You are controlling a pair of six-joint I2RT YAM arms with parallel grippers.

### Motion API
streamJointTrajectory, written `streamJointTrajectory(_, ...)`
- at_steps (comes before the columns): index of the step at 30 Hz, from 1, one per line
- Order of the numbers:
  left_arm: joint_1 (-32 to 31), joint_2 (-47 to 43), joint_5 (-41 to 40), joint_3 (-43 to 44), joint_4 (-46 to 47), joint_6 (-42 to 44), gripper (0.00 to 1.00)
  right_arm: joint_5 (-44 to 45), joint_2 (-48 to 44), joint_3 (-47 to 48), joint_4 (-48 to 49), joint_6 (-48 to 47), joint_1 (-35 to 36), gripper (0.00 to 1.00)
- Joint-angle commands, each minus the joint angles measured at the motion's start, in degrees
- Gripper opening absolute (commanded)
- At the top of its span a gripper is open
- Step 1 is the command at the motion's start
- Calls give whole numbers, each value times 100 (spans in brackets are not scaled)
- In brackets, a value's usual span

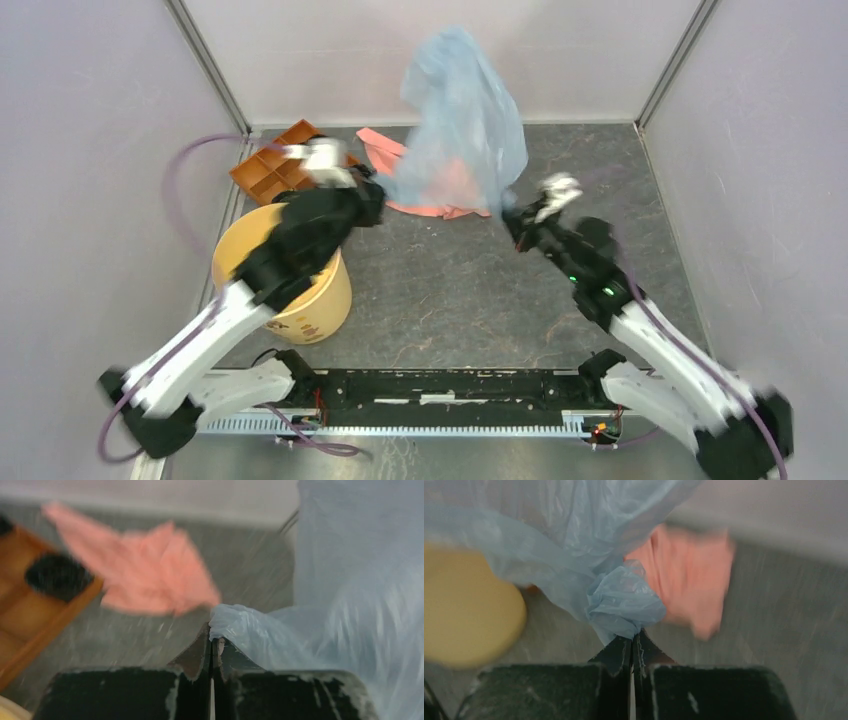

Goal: Put the trash bags into the trash bin

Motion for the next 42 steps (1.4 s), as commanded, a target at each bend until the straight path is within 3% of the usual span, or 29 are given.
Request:
streamJointTrajectory(1,12,1280,154,-294,-1673,-14,2,-202,1280,-477,-1656,431,-12,1)
streamJointTrajectory(4,13,1419,877,861,-1435,531,2,241,1219,1085,-2063,-100,-10,0)
streamJointTrajectory(7,6,1144,2839,1751,-318,692,2,-221,1265,3071,-2377,-610,-8,0)
streamJointTrajectory(8,4,966,3376,1785,248,606,2,-544,1186,3459,-2266,-659,-7,0)
streamJointTrajectory(10,4,501,3834,1405,1484,152,2,-1091,706,3377,-1538,-576,-11,0)
streamJointTrajectory(12,4,-5,3224,827,1920,-25,2,-1159,68,2674,-801,-502,-9,1)
streamJointTrajectory(13,4,-232,2514,553,1759,-22,2,-972,-245,2282,-612,-512,-10,1)
streamJointTrajectory(15,4,-565,760,-72,1024,-56,2,-264,-595,1341,-679,-513,-8,1)
streamJointTrajectory(17,4,-483,-943,-410,-415,-416,2,666,-519,557,-1375,-220,-10,1)
streamJointTrajectory(19,12,-29,-1319,-555,-1545,-465,2,947,-58,-26,-2218,203,-6,0)
streamJointTrajectory(20,13,219,-1250,-578,-1973,-574,2,621,249,-296,-2366,279,-7,1)
streamJointTrajectory(22,13,662,-691,-594,-2141,-472,2,-306,620,-791,-2095,370,-9,0)
streamJointTrajectory(24,22,1079,-58,-242,-2051,-146,2,-352,795,-476,-2071,384,-8,0)
streamJointTrajectory(29,22,1284,2190,2169,-1513,735,2,-112,1062,2620,-2650,-304,-14,1)
streamJointTrajectory(31,22,915,3429,2511,-601,694,2,-680,1005,3485,-2526,-443,-9,0)
streamJointTrajectory(33,22,249,3921,1977,795,353,2,-1157,640,3573,-1958,-393,-5,0)
streamJointTrajectory(34,22,-139,3771,1539,1384,138,2,-1242,392,3299,-1576,-346,-13,0)
streamJointTrajectory(36,22,-729,2670,666,1713,-92,2,-1158,-227,2316,-843,-283,-14,1)
streamJointTrajectory(39,22,-966,488,-300,511,-229,2,-116,-518,879,-1029,-141,-13,0)
streamJointTrajectory(42,22,-311,-207,-748,-1194,-200,2,525,50,47,-2255,161,-11,0)
